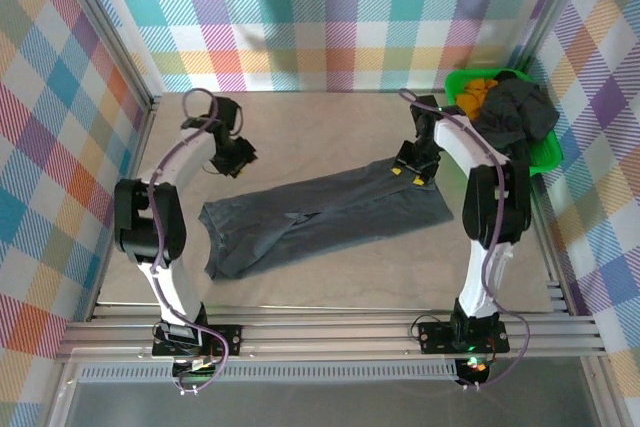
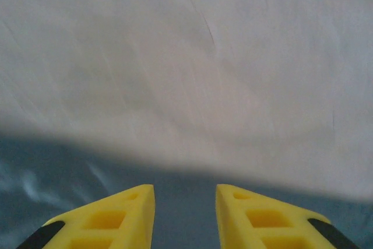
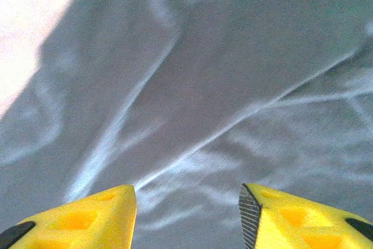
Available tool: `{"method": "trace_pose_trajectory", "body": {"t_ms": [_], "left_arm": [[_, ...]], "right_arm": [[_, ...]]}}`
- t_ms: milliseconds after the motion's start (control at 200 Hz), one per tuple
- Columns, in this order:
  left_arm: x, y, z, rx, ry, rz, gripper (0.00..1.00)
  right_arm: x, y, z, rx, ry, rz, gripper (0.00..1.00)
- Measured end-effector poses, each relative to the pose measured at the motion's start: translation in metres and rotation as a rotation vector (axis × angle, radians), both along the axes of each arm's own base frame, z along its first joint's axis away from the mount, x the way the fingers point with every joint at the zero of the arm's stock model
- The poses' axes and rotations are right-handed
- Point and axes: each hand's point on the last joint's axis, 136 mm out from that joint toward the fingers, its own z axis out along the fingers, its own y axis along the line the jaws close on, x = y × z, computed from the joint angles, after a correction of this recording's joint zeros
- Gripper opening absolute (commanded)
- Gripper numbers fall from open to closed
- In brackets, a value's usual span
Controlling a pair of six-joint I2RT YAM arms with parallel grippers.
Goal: Fold and stack the t-shirts
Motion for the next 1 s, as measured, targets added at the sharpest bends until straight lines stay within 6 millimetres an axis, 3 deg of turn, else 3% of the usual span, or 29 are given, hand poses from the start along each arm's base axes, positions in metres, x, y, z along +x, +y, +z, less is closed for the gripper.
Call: {"method": "trace_pose_trajectory", "body": {"t_ms": [85,265,635,900,1005], "left_arm": [[-0.032,-0.026,-0.020,-0.018,0.068,-0.096,0.42],[-0.075,-0.033,-0.062,-0.022,0.203,-0.201,0.40],[-0.086,-0.043,-0.075,-0.027,0.205,-0.310,0.30],[-0.093,-0.047,-0.080,-0.023,0.219,-0.314,0.01],[-0.094,-0.048,-0.077,-0.027,0.219,-0.301,0.00]], "right_arm": [[-0.007,0.021,0.022,0.083,-0.066,0.061,0.53],[-0.021,0.056,0.049,0.221,-0.140,0.170,0.53],[-0.042,0.061,0.053,0.275,-0.146,0.197,0.52],[-0.044,0.061,0.048,0.274,-0.139,0.196,0.51],[-0.042,0.061,0.049,0.275,-0.147,0.197,0.51]]}}
